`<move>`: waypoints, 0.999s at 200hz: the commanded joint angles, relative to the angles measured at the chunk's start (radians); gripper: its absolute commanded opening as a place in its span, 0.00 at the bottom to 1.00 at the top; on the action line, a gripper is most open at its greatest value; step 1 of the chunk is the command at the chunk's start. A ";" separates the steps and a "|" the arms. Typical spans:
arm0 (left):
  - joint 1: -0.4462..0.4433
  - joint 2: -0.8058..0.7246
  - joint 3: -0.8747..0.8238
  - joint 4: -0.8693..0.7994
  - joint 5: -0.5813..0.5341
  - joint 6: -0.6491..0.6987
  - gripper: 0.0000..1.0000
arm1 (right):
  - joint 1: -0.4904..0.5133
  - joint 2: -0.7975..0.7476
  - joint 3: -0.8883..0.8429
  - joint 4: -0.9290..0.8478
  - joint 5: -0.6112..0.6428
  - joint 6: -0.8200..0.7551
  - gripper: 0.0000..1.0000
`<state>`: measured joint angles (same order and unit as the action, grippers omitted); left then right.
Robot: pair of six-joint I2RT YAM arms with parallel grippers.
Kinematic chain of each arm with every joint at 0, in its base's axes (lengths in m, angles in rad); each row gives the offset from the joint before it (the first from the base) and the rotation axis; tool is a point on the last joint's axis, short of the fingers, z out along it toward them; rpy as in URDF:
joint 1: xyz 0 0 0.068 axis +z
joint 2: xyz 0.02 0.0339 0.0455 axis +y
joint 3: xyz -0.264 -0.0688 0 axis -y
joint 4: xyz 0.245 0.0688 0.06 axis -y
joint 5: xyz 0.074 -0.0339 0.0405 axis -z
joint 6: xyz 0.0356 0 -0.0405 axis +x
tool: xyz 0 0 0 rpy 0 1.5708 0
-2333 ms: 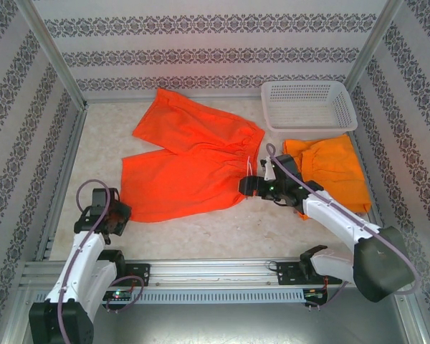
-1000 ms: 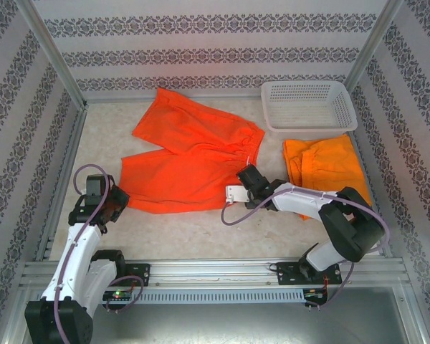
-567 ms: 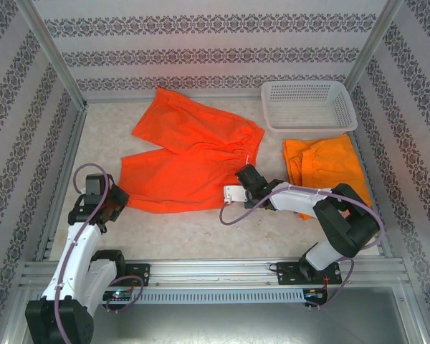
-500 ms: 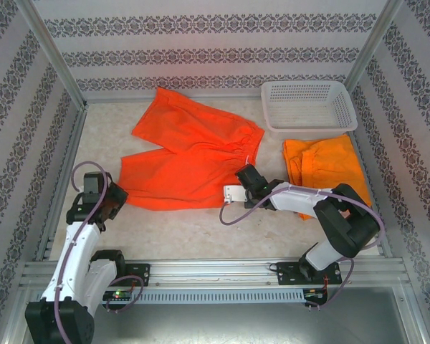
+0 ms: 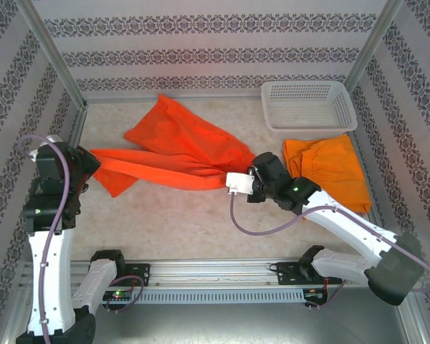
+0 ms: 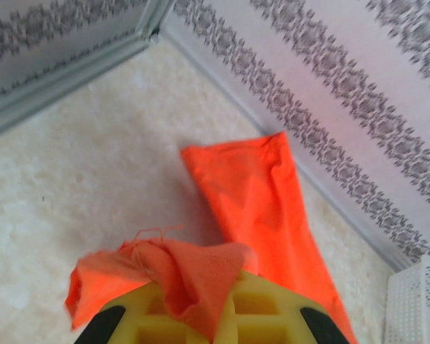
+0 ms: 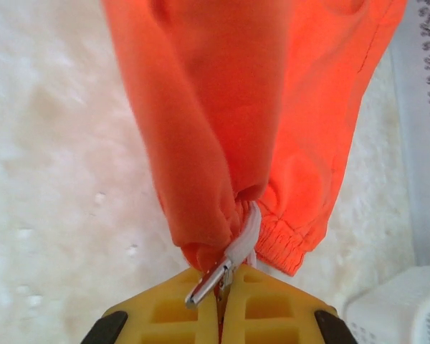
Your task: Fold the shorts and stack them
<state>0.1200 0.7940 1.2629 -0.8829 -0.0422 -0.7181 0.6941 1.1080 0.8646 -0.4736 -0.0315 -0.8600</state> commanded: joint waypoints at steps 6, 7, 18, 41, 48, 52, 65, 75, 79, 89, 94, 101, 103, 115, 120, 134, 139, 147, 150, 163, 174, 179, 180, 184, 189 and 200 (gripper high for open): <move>0.011 0.021 0.143 -0.139 -0.085 0.108 0.00 | 0.025 -0.041 0.056 -0.203 -0.157 0.151 0.00; 0.011 0.022 0.146 -0.140 -0.085 0.110 0.00 | 0.026 -0.042 0.057 -0.204 -0.159 0.154 0.00; 0.010 0.034 0.188 -0.149 -0.083 0.122 0.00 | 0.030 -0.058 0.064 -0.212 -0.191 0.192 0.00; 0.012 0.084 0.251 -0.140 -0.058 0.143 0.00 | 0.030 -0.078 0.075 -0.213 -0.249 0.262 0.00; 0.010 0.105 0.262 -0.131 -0.048 0.147 0.00 | 0.030 -0.076 0.078 -0.211 -0.258 0.284 0.00; 0.010 0.118 0.267 -0.123 -0.045 0.150 0.00 | 0.029 -0.074 0.080 -0.209 -0.261 0.296 0.00; 0.010 0.161 0.270 -0.100 -0.033 0.157 0.00 | 0.025 -0.057 0.087 -0.210 -0.259 0.334 0.00; 0.010 0.196 0.268 -0.074 -0.028 0.158 0.00 | 0.015 -0.037 0.091 -0.213 -0.262 0.353 0.00; 0.010 0.213 0.268 -0.063 -0.023 0.158 0.00 | 0.010 -0.028 0.093 -0.215 -0.266 0.358 0.00; 0.010 0.250 0.267 -0.033 -0.014 0.158 0.00 | -0.008 -0.003 0.098 -0.219 -0.276 0.368 0.00; 0.010 0.271 0.267 -0.021 -0.011 0.158 0.00 | -0.020 0.010 0.101 -0.220 -0.284 0.372 0.00; 0.010 0.298 0.269 -0.004 -0.006 0.160 0.00 | -0.035 0.028 0.105 -0.218 -0.293 0.379 0.00; 0.010 0.307 0.270 0.000 -0.005 0.161 0.00 | -0.042 0.034 0.107 -0.218 -0.295 0.380 0.00; 0.011 0.352 0.269 0.025 -0.008 0.164 0.00 | -0.074 0.065 0.118 -0.215 -0.314 0.387 0.00; 0.010 0.368 0.264 0.037 -0.013 0.166 0.00 | -0.086 0.078 0.122 -0.213 -0.321 0.390 0.00; 0.011 0.413 0.256 0.074 -0.024 0.175 0.00 | -0.116 0.112 0.134 -0.211 -0.334 0.388 0.00; 0.010 0.430 0.254 0.082 -0.029 0.176 0.00 | -0.126 0.126 0.140 -0.209 -0.337 0.388 0.00; 0.010 0.456 0.254 0.099 -0.031 0.181 0.00 | -0.141 0.148 0.148 -0.205 -0.338 0.384 0.00; 0.010 0.466 0.253 0.104 -0.033 0.182 0.00 | -0.146 0.157 0.150 -0.205 -0.339 0.383 0.00; 0.010 0.511 0.254 0.128 -0.033 0.183 0.00 | -0.167 0.197 0.169 -0.209 -0.345 0.377 0.00; 0.010 0.548 0.256 0.153 -0.029 0.184 0.00 | -0.185 0.232 0.183 -0.210 -0.352 0.374 0.00; 0.010 0.566 0.258 0.163 -0.030 0.184 0.00 | -0.190 0.247 0.188 -0.211 -0.352 0.372 0.00; 0.010 0.571 0.258 0.165 -0.029 0.184 0.00 | -0.191 0.251 0.189 -0.211 -0.352 0.372 0.00; 0.010 0.585 0.261 0.172 -0.029 0.183 0.00 | -0.196 0.263 0.193 -0.210 -0.352 0.372 0.00; 0.010 0.603 0.265 0.183 -0.027 0.183 0.00 | -0.201 0.279 0.197 -0.209 -0.353 0.371 0.00; 0.010 0.645 0.278 0.205 -0.021 0.182 0.00 | -0.216 0.311 0.210 -0.211 -0.354 0.372 0.00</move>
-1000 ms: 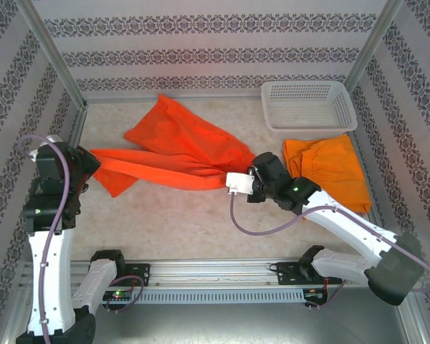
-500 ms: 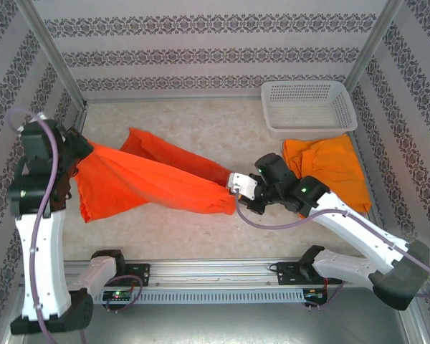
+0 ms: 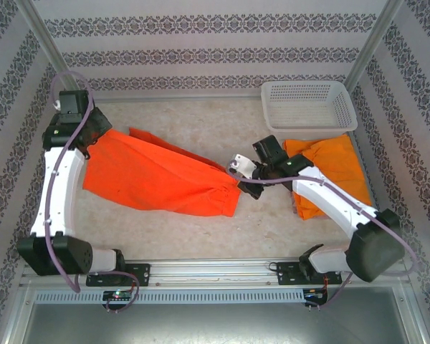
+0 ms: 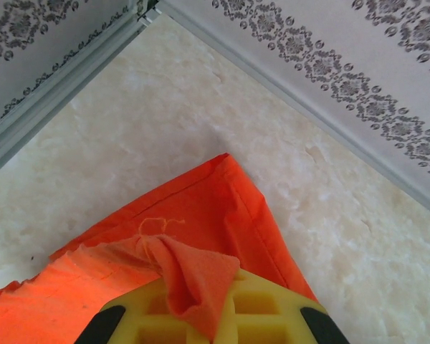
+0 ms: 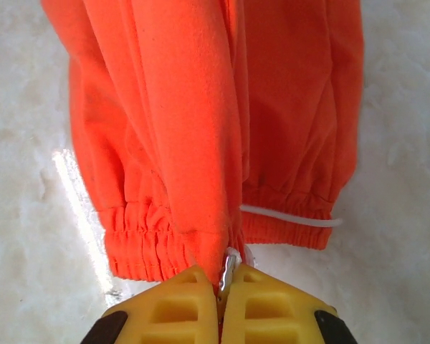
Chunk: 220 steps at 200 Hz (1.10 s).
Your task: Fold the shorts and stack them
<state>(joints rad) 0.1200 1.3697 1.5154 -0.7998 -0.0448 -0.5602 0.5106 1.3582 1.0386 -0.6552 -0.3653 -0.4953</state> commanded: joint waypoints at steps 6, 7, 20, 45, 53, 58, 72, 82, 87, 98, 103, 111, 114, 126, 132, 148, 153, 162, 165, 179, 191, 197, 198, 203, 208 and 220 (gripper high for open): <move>0.010 0.094 0.037 0.130 -0.011 0.022 0.00 | -0.038 0.080 0.042 -0.030 -0.024 0.008 0.00; 0.010 0.097 0.038 0.133 -0.010 0.022 0.00 | -0.039 0.083 0.044 -0.030 -0.024 0.008 0.00; 0.010 0.155 0.061 0.154 0.005 0.016 0.00 | -0.052 0.117 0.058 -0.031 -0.027 0.013 0.00; 0.010 0.270 0.118 0.186 0.049 0.000 0.00 | -0.073 0.185 0.082 -0.038 -0.019 0.026 0.00; 0.011 0.313 0.141 0.188 0.066 -0.003 0.00 | -0.079 0.205 0.088 -0.041 -0.012 0.035 0.00; 0.010 0.340 0.160 0.189 0.078 -0.005 0.00 | -0.083 0.218 0.092 -0.044 -0.006 0.039 0.00; 0.010 0.414 0.204 0.194 0.112 -0.019 0.00 | -0.089 0.253 0.106 -0.054 0.014 0.056 0.04; 0.009 0.458 0.230 0.208 0.138 -0.030 0.10 | -0.096 0.280 0.119 -0.066 0.025 0.072 0.13; 0.009 0.478 0.242 0.217 0.153 -0.033 0.19 | -0.099 0.292 0.127 -0.073 0.036 0.084 0.19; 0.011 0.517 0.283 0.213 0.181 -0.039 0.45 | -0.111 0.306 0.144 -0.090 0.049 0.112 0.27; 0.011 0.529 0.312 0.200 0.185 -0.037 0.55 | -0.119 0.305 0.149 -0.097 0.045 0.131 0.32; 0.010 0.538 0.357 0.170 0.192 -0.026 0.67 | -0.132 0.290 0.152 -0.099 0.031 0.160 0.42; 0.010 0.538 0.370 0.161 0.195 -0.022 0.71 | -0.140 0.280 0.150 -0.096 0.017 0.176 0.44; 0.010 0.507 0.386 0.143 0.203 -0.008 0.81 | -0.160 0.224 0.135 -0.063 -0.035 0.241 0.54; 0.011 0.480 0.369 0.154 0.211 -0.002 0.85 | -0.162 0.182 0.121 -0.035 -0.062 0.281 0.58; 0.010 0.375 0.262 0.207 0.251 0.009 0.96 | -0.144 0.088 0.082 0.042 -0.141 0.377 0.72; 0.010 0.336 0.216 0.232 0.260 0.008 1.00 | -0.130 0.065 0.075 0.062 -0.160 0.406 0.78; 0.011 0.264 0.123 0.285 0.276 0.002 1.00 | -0.100 0.030 0.066 0.094 -0.182 0.465 0.89; 0.010 0.239 0.086 0.304 0.282 0.001 1.00 | -0.085 0.019 0.062 0.108 -0.183 0.487 0.91; 0.010 0.133 -0.084 0.401 0.328 -0.018 1.00 | -0.009 -0.005 0.038 0.186 -0.190 0.579 0.97; 0.010 0.055 -0.227 0.497 0.375 -0.060 1.00 | 0.062 0.000 0.022 0.255 -0.205 0.651 0.98; 0.010 0.027 -0.294 0.560 0.412 -0.080 1.00 | 0.097 0.015 0.018 0.283 -0.208 0.689 0.98; 0.011 0.024 -0.303 0.568 0.416 -0.081 1.00 | 0.097 0.015 0.018 0.283 -0.208 0.689 0.98; 0.010 0.007 -0.354 0.613 0.445 -0.092 1.00 | 0.126 0.029 0.017 0.301 -0.209 0.722 0.98; 0.010 -0.004 -0.403 0.650 0.468 -0.108 1.00 | 0.140 0.042 0.017 0.308 -0.212 0.741 0.98; 0.010 -0.008 -0.493 0.704 0.493 -0.148 1.00 | 0.181 0.082 0.015 0.320 -0.218 0.776 0.98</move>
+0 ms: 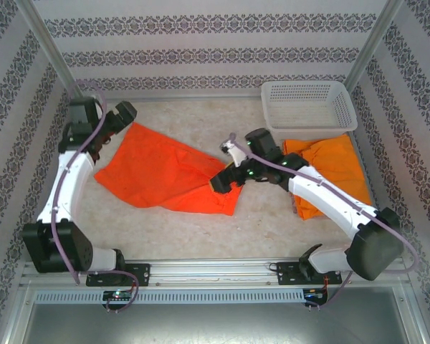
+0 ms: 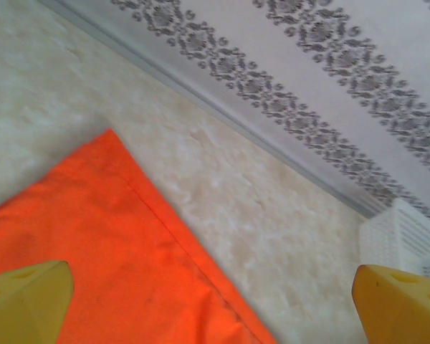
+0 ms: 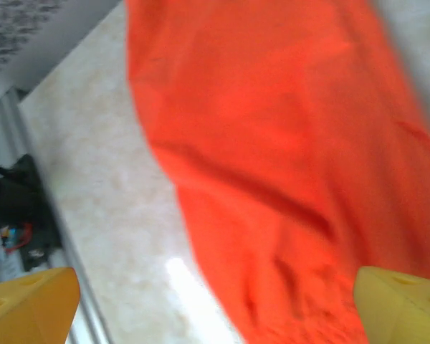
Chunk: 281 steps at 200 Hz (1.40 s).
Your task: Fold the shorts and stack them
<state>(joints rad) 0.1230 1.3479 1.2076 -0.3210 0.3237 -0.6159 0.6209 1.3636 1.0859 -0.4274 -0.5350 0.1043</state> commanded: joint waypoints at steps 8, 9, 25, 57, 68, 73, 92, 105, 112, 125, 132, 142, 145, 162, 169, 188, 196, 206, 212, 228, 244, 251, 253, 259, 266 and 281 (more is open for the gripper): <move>0.007 0.024 -0.228 0.240 0.137 -0.110 1.00 | 0.091 0.101 -0.037 0.096 -0.042 0.194 0.98; 0.007 0.025 -0.234 0.241 0.140 -0.110 1.00 | 0.093 0.105 -0.038 0.096 -0.041 0.195 0.98; 0.007 0.060 -0.301 0.259 0.151 -0.121 1.00 | 0.113 0.157 -0.051 0.081 -0.042 0.217 0.98; 0.007 0.095 -0.427 0.317 0.097 -0.127 1.00 | 0.116 0.232 -0.085 0.003 -0.026 0.218 0.98; 0.008 0.102 -0.454 0.312 0.063 -0.116 1.00 | 0.108 0.251 -0.094 -0.027 -0.004 0.201 0.98; 0.007 0.105 -0.465 0.309 0.048 -0.112 1.00 | 0.103 0.261 -0.096 -0.043 0.008 0.191 0.98; 0.007 0.115 -0.517 0.319 0.011 -0.113 1.00 | 0.071 0.299 -0.091 -0.099 0.031 0.143 0.98; 0.007 0.115 -0.555 0.324 -0.005 -0.121 1.00 | 0.043 0.334 -0.065 -0.158 0.053 0.091 0.98; 0.007 0.110 -0.575 0.328 -0.011 -0.125 1.00 | 0.032 0.358 -0.040 -0.197 0.080 0.058 0.98; 0.008 0.091 -0.620 0.341 -0.020 -0.138 1.00 | 0.007 0.406 0.013 -0.278 0.123 -0.012 0.98; 0.007 0.074 -0.647 0.346 -0.027 -0.145 1.00 | -0.007 0.431 0.043 -0.308 0.137 -0.045 0.98; 0.007 0.039 -0.686 0.341 -0.045 -0.151 1.00 | -0.029 0.467 0.081 -0.334 0.157 -0.080 0.98; 0.007 0.027 -0.697 0.337 -0.049 -0.153 1.00 | -0.038 0.479 0.093 -0.343 0.164 -0.089 0.98; 0.007 -0.058 -0.755 0.313 -0.076 -0.163 1.00 | -0.083 0.543 0.171 -0.384 0.175 -0.129 0.98; 0.008 -0.097 -0.779 0.302 -0.087 -0.172 1.00 | -0.099 0.565 0.201 -0.399 0.179 -0.148 0.98; 0.007 -0.215 -0.834 0.265 -0.104 -0.196 1.00 | -0.120 0.601 0.284 -0.442 0.178 -0.204 0.98; 0.007 -0.270 -0.842 0.240 -0.107 -0.204 1.00 | -0.122 0.595 0.311 -0.450 0.153 -0.224 0.98; 0.007 -0.349 -0.835 0.201 -0.106 -0.205 1.00 | -0.125 0.558 0.321 -0.433 0.087 -0.238 0.98; 0.008 -0.396 -0.821 0.178 -0.102 -0.203 1.00 | -0.126 0.525 0.317 -0.408 0.033 -0.233 0.98; 0.007 -0.520 -0.772 0.130 -0.100 -0.187 1.00 | -0.131 0.432 0.293 -0.298 -0.131 -0.150 0.98; 0.007 -0.587 -0.716 0.096 -0.103 -0.170 1.00 | -0.131 0.380 0.290 -0.186 -0.243 -0.014 0.98; 0.008 -0.591 -0.695 0.081 -0.098 -0.165 1.00 | -0.126 0.378 0.304 -0.162 -0.255 0.043 0.98; 0.008 -0.590 -0.690 0.078 -0.093 -0.165 1.00 | -0.125 0.377 0.308 -0.154 -0.252 0.052 0.98; 0.007 -0.582 -0.677 0.070 -0.082 -0.165 1.00 | -0.118 0.381 0.321 -0.136 -0.235 0.096 0.98; 0.007 -0.566 -0.676 0.075 -0.062 -0.171 1.00 | -0.113 0.391 0.334 -0.113 -0.215 0.133 0.98; 0.008 -0.519 -0.697 0.115 -0.036 -0.196 1.00 | -0.108 0.432 0.363 -0.059 -0.206 0.197 0.98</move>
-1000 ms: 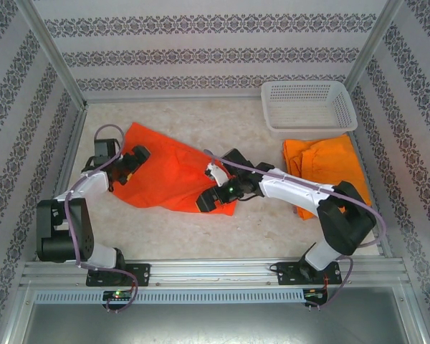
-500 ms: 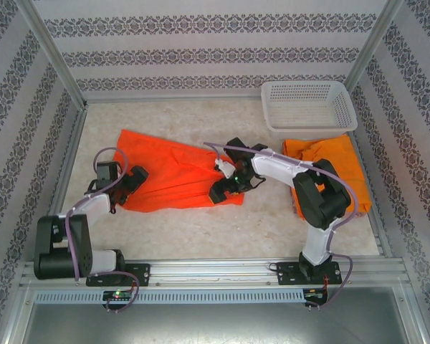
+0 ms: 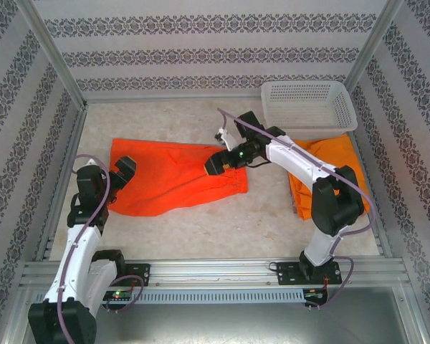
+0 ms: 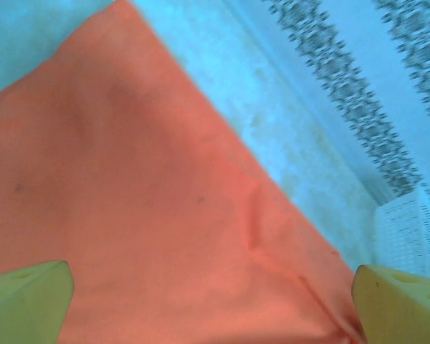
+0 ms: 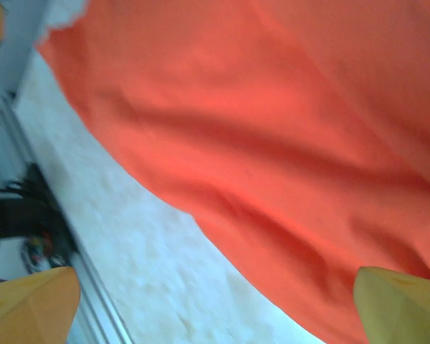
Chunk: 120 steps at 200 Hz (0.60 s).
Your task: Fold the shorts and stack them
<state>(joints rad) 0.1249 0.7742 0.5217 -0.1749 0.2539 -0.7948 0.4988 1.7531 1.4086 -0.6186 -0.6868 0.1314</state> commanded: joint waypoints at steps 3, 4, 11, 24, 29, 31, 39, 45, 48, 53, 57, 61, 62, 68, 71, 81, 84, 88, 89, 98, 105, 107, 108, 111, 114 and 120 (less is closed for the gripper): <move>0.005 0.065 -0.018 -0.022 0.037 -0.023 1.00 | 0.012 0.054 0.046 0.141 -0.056 0.185 0.98; 0.005 0.067 -0.022 -0.018 0.038 -0.024 1.00 | 0.011 0.059 0.049 0.145 -0.057 0.190 0.98; 0.005 0.087 -0.040 0.004 0.042 -0.034 1.00 | 0.011 0.088 0.066 0.160 -0.060 0.218 0.98; 0.006 0.116 -0.073 0.042 0.034 -0.048 1.00 | 0.004 0.149 0.102 0.176 -0.066 0.266 0.98; 0.007 0.124 -0.085 0.049 0.027 -0.050 1.00 | 0.004 0.173 0.117 0.180 -0.071 0.275 0.98; 0.007 0.128 -0.089 0.054 0.023 -0.051 1.00 | 0.004 0.182 0.121 0.182 -0.074 0.279 0.98; 0.007 0.139 -0.109 0.075 0.011 -0.052 1.00 | 0.002 0.221 0.147 0.186 -0.081 0.292 0.98; 0.007 0.146 -0.121 0.085 0.000 -0.052 1.00 | 0.001 0.248 0.164 0.186 -0.084 0.300 0.98; 0.007 0.150 -0.128 0.088 -0.006 -0.051 1.00 | 0.000 0.262 0.171 0.186 -0.085 0.302 0.98; 0.007 0.153 -0.135 0.093 -0.015 -0.047 1.00 | -0.002 0.286 0.190 0.185 -0.086 0.306 0.98; 0.007 0.159 -0.143 0.095 -0.021 -0.044 1.00 | -0.005 0.305 0.202 0.184 -0.087 0.310 0.98; 0.007 0.164 -0.149 0.098 -0.028 -0.042 1.00 | -0.008 0.324 0.213 0.187 -0.088 0.314 0.98; 0.007 0.165 -0.150 0.098 -0.029 -0.042 1.00 | -0.009 0.328 0.217 0.187 -0.088 0.315 0.98; 0.007 0.170 -0.161 0.101 -0.039 -0.039 1.00 | -0.015 0.355 0.236 0.191 -0.086 0.322 0.98; 0.007 0.173 -0.168 0.101 -0.042 -0.037 1.00 | -0.018 0.369 0.244 0.191 -0.084 0.327 0.98; 0.009 0.180 -0.185 0.104 -0.054 -0.040 1.00 | -0.031 0.412 0.272 0.198 -0.081 0.348 0.98; 0.009 0.182 -0.190 0.103 -0.056 -0.041 1.00 | -0.034 0.424 0.280 0.202 -0.082 0.355 0.98; 0.010 0.184 -0.198 0.103 -0.060 -0.041 1.00 | -0.040 0.441 0.290 0.206 -0.082 0.364 0.98; 0.010 0.184 -0.199 0.103 -0.061 -0.043 1.00 | -0.041 0.444 0.292 0.207 -0.083 0.366 0.98; 0.010 0.184 -0.216 0.105 -0.070 -0.048 1.00 | -0.052 0.476 0.309 0.217 -0.083 0.387 0.98; 0.011 0.183 -0.231 0.108 -0.076 -0.050 1.00 | -0.060 0.496 0.318 0.224 -0.079 0.398 0.98; 0.011 0.182 -0.234 0.111 -0.079 -0.051 1.00 | -0.063 0.501 0.322 0.225 -0.078 0.402 0.98; 0.011 0.183 -0.235 0.111 -0.080 -0.052 1.00 | -0.064 0.507 0.325 0.226 -0.077 0.408 0.98; 0.011 0.181 -0.239 0.109 -0.084 -0.053 1.00 | -0.067 0.516 0.329 0.229 -0.077 0.414 0.98; 0.011 0.180 -0.245 0.111 -0.085 -0.055 1.00 | -0.070 0.524 0.333 0.234 -0.077 0.424 0.98; 0.012 0.180 -0.253 0.114 -0.089 -0.058 1.00 | -0.076 0.539 0.339 0.241 -0.080 0.440 0.98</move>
<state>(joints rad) 0.1265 0.9565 0.3099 -0.0994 0.2134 -0.8314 0.4553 2.2379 1.6917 -0.4210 -0.7528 0.4858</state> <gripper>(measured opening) 0.999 0.977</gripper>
